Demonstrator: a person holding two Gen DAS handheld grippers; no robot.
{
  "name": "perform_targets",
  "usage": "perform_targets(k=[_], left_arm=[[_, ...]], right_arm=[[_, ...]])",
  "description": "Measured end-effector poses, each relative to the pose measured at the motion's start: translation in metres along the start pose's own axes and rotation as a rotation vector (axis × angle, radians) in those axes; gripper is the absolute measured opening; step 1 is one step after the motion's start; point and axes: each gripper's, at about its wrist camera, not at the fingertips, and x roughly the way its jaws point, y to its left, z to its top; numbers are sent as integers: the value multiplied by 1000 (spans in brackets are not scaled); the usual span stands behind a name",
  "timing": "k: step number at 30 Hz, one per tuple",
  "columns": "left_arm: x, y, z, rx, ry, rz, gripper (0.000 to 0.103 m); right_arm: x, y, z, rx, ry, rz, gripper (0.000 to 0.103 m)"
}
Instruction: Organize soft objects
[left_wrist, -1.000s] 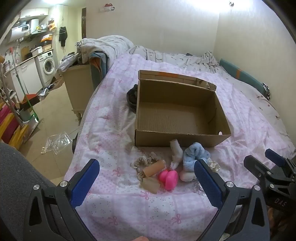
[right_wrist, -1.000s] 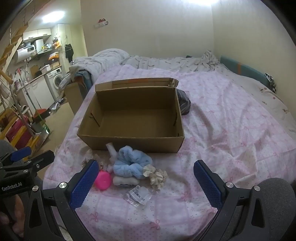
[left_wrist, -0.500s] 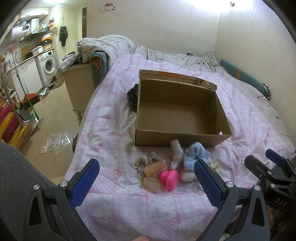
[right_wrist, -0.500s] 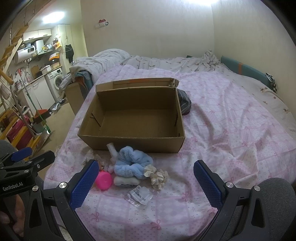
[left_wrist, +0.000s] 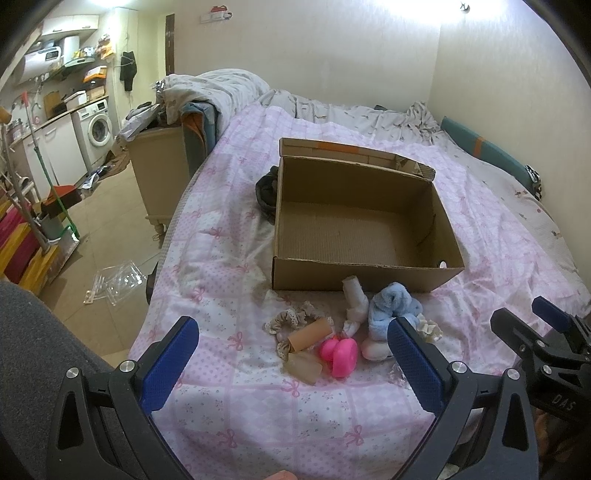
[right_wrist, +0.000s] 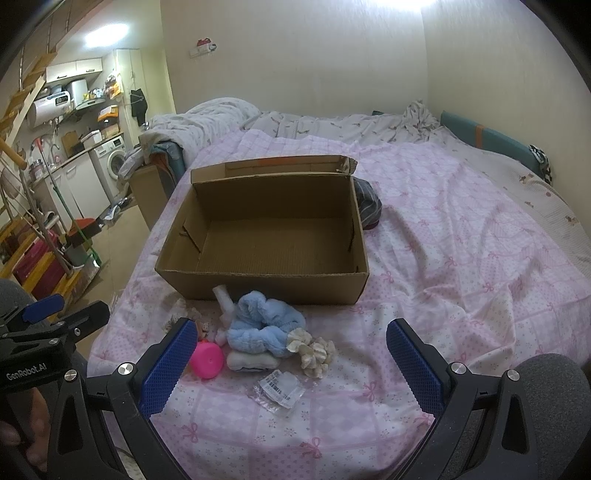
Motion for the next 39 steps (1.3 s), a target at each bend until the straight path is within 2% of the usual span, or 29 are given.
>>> perform_targets(k=[39], left_arm=[[0, 7, -5, -7, 3, 7, 102]], right_arm=[[0, -1, 0, 0, -4, 4, 103]])
